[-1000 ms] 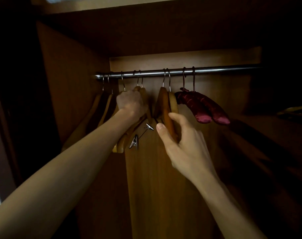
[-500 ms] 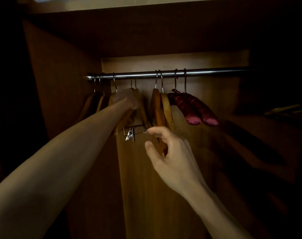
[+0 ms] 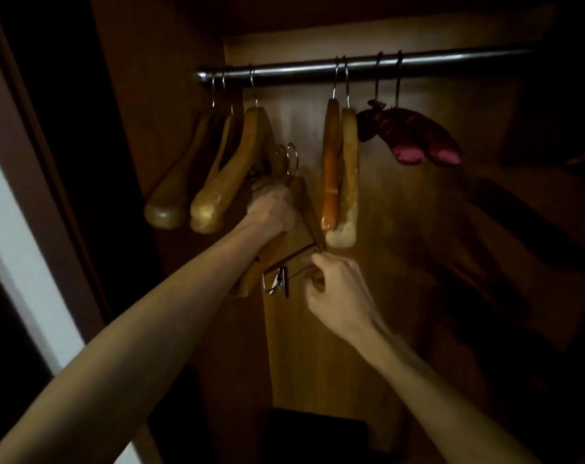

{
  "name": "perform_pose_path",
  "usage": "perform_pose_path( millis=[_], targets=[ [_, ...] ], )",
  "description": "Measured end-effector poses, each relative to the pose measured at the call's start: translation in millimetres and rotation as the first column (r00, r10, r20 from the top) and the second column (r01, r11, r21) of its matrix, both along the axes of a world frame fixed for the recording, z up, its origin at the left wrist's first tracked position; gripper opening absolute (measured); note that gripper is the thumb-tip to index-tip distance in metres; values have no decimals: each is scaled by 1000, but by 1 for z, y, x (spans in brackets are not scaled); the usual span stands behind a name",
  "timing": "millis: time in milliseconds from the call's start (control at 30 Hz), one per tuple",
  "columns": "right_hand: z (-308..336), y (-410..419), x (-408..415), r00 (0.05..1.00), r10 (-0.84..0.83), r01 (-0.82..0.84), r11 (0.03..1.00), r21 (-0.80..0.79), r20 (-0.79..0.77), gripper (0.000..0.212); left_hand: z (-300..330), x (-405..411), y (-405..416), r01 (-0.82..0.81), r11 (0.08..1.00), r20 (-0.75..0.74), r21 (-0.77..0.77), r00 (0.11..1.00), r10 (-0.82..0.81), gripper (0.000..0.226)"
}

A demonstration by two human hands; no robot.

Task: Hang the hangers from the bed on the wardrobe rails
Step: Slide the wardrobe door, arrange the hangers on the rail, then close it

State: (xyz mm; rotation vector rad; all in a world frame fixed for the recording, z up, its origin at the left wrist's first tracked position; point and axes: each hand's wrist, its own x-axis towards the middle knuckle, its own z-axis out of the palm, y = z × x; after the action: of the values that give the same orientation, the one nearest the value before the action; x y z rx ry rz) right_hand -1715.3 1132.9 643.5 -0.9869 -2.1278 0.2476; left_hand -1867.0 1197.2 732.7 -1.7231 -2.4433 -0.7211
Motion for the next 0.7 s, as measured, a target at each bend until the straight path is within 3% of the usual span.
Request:
perform_pose_path(
  millis=[100, 200, 300, 400, 533, 600, 700],
  targets=[
    [-23, 27, 5, 998, -62, 59, 990, -128, -24, 61, -24, 1, -26, 87, 994, 52, -66, 995, -84, 19],
    [-35, 49, 11, 997, -41, 21, 957, -290, -63, 92, -60, -6, -55, 166, 985, 119, -48, 980, -159, 26],
    [-41, 65, 16, 998, -2, -26, 912, -409, -67, 101, -85, -10, -78, 267, 963, 153, -42, 954, -258, 37],
    [-48, 71, 29, 999, 44, -40, 869, -492, -5, 92, -108, -15, -97, 404, 914, 221, -45, 896, -385, 48],
    [-64, 67, 55, 973, 187, -79, 817, -571, 134, 48, -141, -26, -112, 568, 822, 313, -43, 789, -528, 58],
    [-69, 57, 67, 944, 257, -78, 782, -618, 206, 47, -154, -28, -112, 597, 801, 326, -46, 767, -553, 58],
    [-78, 38, 80, 926, 364, -176, 649, -740, 99, 28, -166, -26, -108, 617, 786, 309, -46, 757, -576, 50]
  ],
)
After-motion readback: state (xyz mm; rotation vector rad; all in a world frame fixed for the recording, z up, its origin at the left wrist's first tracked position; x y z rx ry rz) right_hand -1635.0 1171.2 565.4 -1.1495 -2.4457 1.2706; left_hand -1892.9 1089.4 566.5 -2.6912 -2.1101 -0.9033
